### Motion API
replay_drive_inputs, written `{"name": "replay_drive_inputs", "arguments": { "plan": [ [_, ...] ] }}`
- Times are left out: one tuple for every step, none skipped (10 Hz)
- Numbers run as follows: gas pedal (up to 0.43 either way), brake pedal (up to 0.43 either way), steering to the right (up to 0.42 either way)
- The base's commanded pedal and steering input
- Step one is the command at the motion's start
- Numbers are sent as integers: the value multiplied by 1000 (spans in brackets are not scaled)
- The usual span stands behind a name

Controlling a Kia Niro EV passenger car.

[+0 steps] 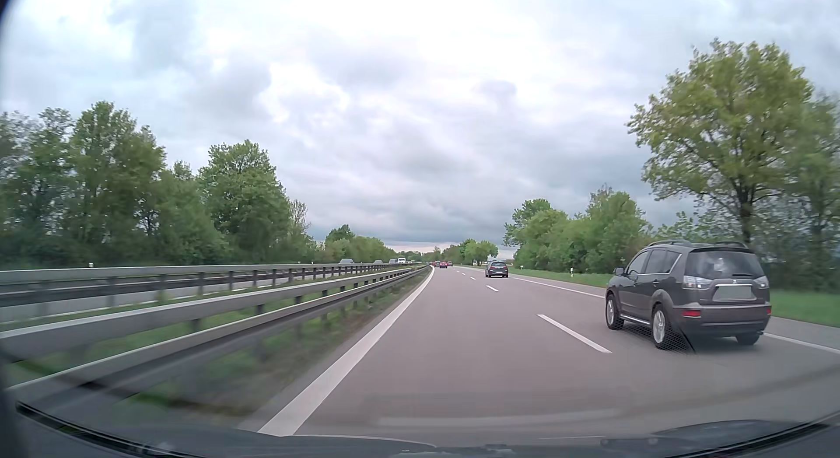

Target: Follow the waypoints while adhering to traffic rules and regulations

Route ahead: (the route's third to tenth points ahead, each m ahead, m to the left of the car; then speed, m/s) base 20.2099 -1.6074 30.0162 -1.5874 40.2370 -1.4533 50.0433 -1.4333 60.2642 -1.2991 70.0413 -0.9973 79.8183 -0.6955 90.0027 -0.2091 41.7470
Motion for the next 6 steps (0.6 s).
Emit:
{"name": "replay_drive_inputs", "arguments": {
  "plan": [
    [268,12,-2],
    [248,12,-3],
    [228,12,-4],
    [209,12,-3],
    [209,12,-3],
    [209,12,-3]
  ]
}}
